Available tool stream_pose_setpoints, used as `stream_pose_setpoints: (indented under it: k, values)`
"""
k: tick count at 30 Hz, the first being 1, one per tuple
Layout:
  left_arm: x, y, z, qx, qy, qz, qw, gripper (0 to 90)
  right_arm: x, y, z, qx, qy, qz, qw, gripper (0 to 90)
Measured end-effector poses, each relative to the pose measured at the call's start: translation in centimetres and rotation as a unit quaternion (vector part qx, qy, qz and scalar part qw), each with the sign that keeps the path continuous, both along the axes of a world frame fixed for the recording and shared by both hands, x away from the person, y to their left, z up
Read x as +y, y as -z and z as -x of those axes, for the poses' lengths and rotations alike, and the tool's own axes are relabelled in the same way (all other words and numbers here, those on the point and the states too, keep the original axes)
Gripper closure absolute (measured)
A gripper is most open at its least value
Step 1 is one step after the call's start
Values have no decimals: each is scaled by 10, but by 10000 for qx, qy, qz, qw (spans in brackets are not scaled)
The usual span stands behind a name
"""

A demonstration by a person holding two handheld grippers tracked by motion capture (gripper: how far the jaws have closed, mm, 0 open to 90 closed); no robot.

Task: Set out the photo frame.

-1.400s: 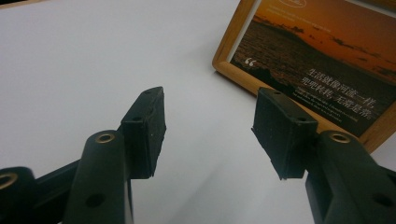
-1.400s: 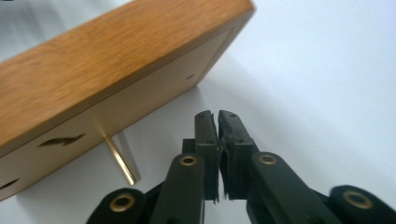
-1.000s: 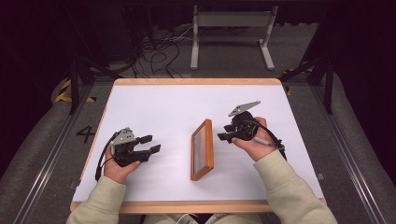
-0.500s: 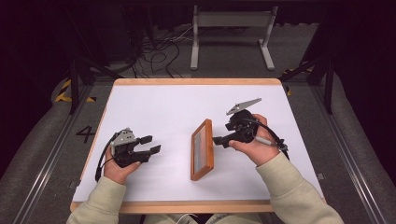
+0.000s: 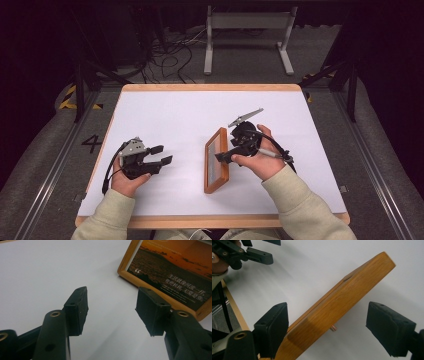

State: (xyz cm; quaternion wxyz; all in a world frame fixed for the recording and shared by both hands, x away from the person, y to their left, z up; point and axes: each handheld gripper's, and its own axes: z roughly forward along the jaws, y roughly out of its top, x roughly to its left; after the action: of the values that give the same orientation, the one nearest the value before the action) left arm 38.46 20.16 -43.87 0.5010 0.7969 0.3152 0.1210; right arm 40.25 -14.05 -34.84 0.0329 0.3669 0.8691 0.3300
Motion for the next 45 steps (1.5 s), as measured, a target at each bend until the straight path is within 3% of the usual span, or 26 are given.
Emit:
stream_pose_setpoints:
  k: [7, 18, 22, 24, 29, 30, 45]
  values:
    - [0, 0, 0, -9, -3, -3, 10000, 434, 12, 15, -4, 343, -17, 113, 9993, 199]
    - [0, 0, 0, -6, 9, -6, 10000, 434, 24, 26, -8, 590, -38, 264, 9979, 237]
    - [0, 1, 0, 3, -17, 18, 10000, 434, 27, 30, -8, 694, -55, 340, 9970, 277]
    - [0, 1, 0, 11, 11, -11, 10000, 434, 30, 32, -7, 706, -61, 439, 9965, 340]
    - [0, 1, 0, 11, 5, -8, 10000, 434, 29, 33, -8, 810, 34, 400, 9959, 366]
    - [0, 1, 0, 11, 9, -11, 10000, 434, 28, 34, -8, 971, 128, 305, 9947, 388]
    - [0, 1, 0, -3, 0, 6, 10000, 434, 31, 31, -3, 1159, 506, 484, 9908, 509]
